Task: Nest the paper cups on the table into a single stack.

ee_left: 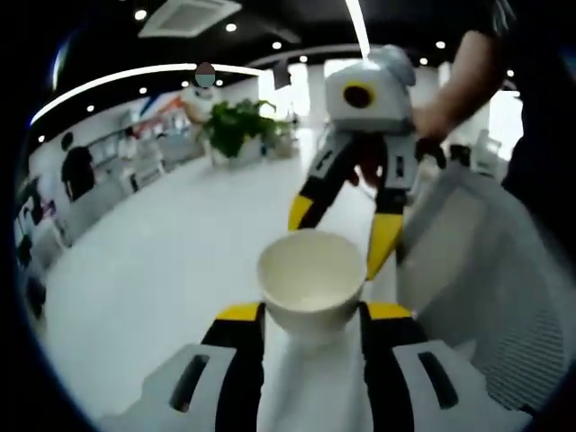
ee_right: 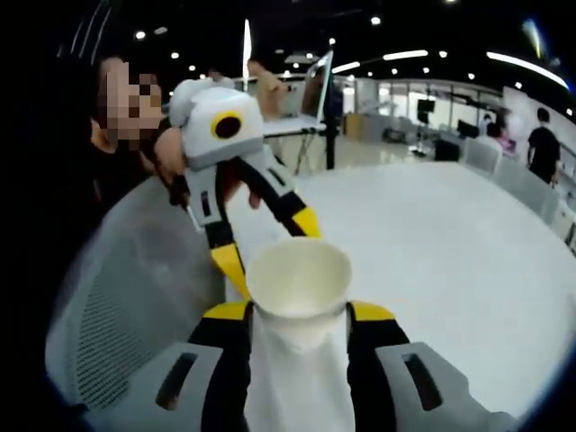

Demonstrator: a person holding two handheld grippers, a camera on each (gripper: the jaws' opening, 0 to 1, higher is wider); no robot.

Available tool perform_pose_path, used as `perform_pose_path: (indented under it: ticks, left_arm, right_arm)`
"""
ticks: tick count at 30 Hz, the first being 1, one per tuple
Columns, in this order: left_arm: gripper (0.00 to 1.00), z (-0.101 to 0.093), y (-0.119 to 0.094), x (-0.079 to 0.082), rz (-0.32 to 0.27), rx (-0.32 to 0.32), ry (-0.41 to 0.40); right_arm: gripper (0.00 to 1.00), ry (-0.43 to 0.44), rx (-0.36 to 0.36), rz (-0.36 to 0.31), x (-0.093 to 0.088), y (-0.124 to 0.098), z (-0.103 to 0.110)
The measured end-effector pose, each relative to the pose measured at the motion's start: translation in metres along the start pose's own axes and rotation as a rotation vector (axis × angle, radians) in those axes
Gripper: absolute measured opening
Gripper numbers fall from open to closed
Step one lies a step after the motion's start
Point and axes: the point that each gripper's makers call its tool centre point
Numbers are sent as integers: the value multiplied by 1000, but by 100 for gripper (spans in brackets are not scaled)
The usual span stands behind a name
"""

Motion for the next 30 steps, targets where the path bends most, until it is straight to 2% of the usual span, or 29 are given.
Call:
perform_pose_path:
  ticks: [8,18,30]
  left_arm:
    - [40,11,2,12,-21,2,15]
    - [39,37,14,29,-37,-6,49]
    - [38,93,32,42,-38,6,76]
  right_arm:
    - [38,-24,-26,-15,10,-6,-10]
    - [38,-47,-81,-35,23,-12,-41]
    - [38,-85,-129,-27,39,-7,-98]
Point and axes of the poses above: the point that each gripper's makers call its tool centre point, and the gripper's own axes: y roughly forward along the fingers, z roughly to its left, x roughly out of its top, and after that the axes turned 8 degrees about -z, right-handed
